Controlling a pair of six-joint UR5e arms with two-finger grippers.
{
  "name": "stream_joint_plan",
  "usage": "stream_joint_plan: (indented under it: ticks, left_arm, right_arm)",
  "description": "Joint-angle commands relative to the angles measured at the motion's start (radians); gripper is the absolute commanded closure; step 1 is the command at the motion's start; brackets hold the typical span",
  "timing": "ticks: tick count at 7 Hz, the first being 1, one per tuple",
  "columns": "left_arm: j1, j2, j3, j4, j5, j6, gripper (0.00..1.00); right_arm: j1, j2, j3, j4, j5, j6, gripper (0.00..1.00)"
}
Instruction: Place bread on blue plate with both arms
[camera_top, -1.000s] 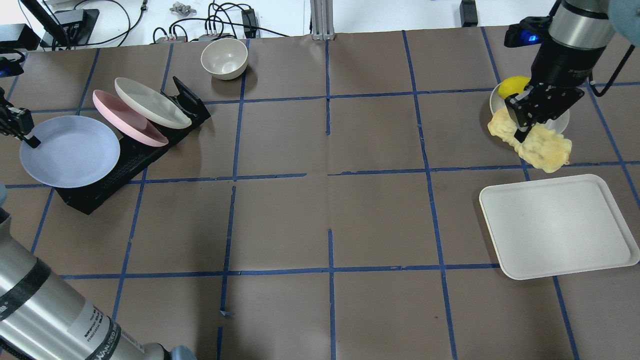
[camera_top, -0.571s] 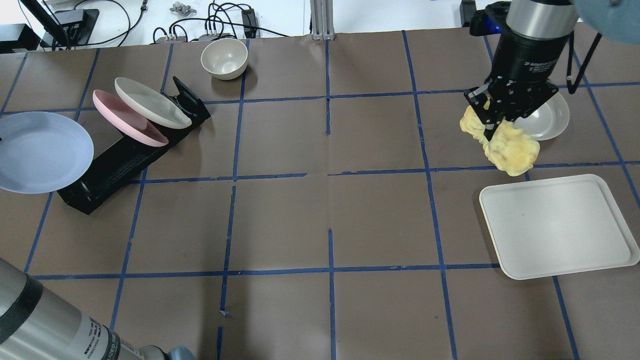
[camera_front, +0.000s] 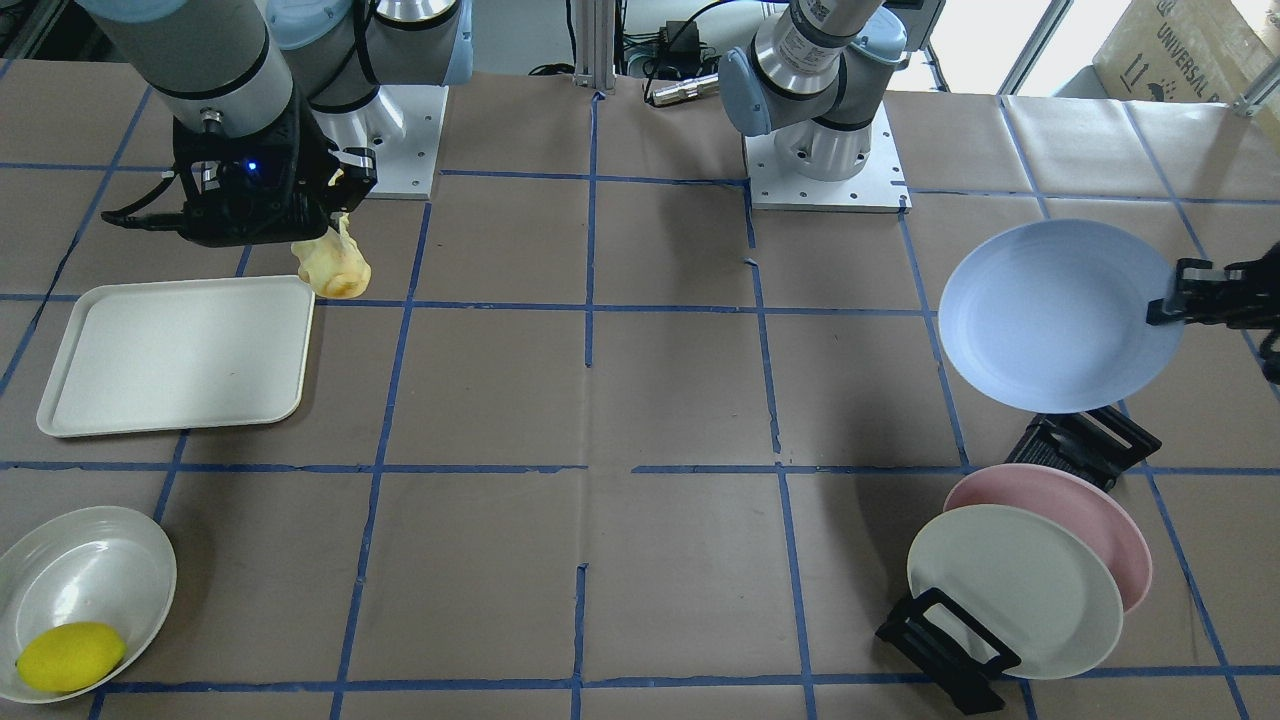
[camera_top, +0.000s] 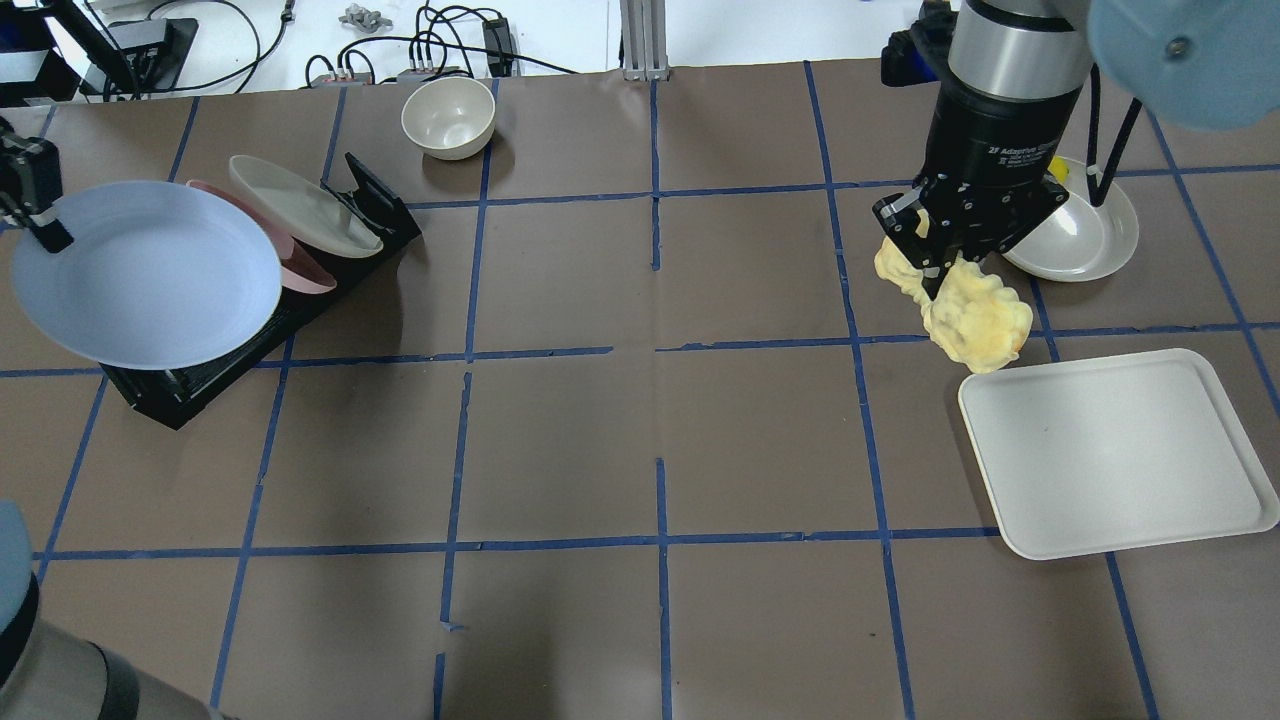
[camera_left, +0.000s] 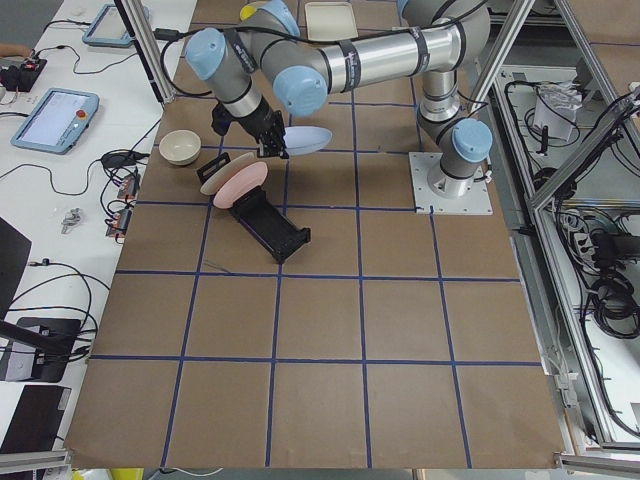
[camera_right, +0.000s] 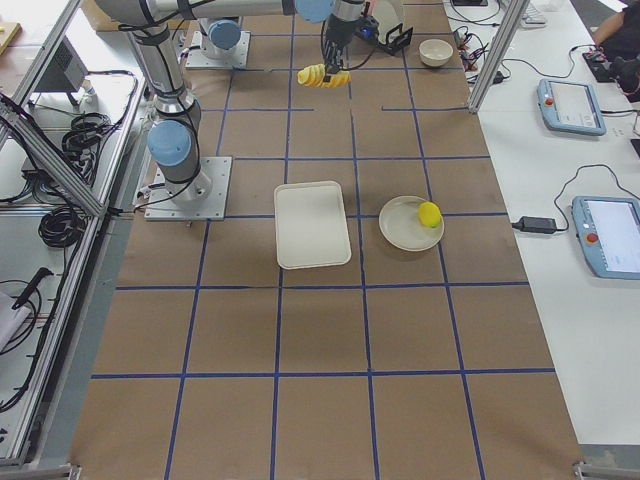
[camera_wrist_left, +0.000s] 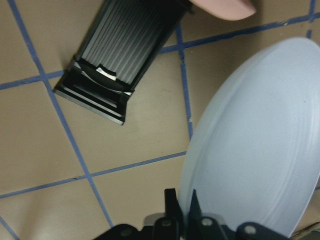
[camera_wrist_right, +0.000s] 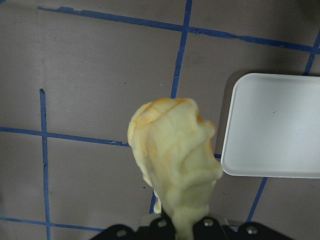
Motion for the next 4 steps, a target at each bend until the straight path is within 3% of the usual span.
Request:
stream_joint_plan:
  ticks: [1,4]
  left_arm:
    - [-0.190,0.046,-0.087,0.030,-0.124,-0.116,0.92]
    - [-0.426,0.044,-0.228,0.267,-0.190,-0.355,0.92]
  right_arm:
    - [0.000,0.000,0.015,-0.004,-0.001,-0.009,0.90]
    - [-0.003,0.001,0.019,-0.006,-0.001,-0.012,0.89]
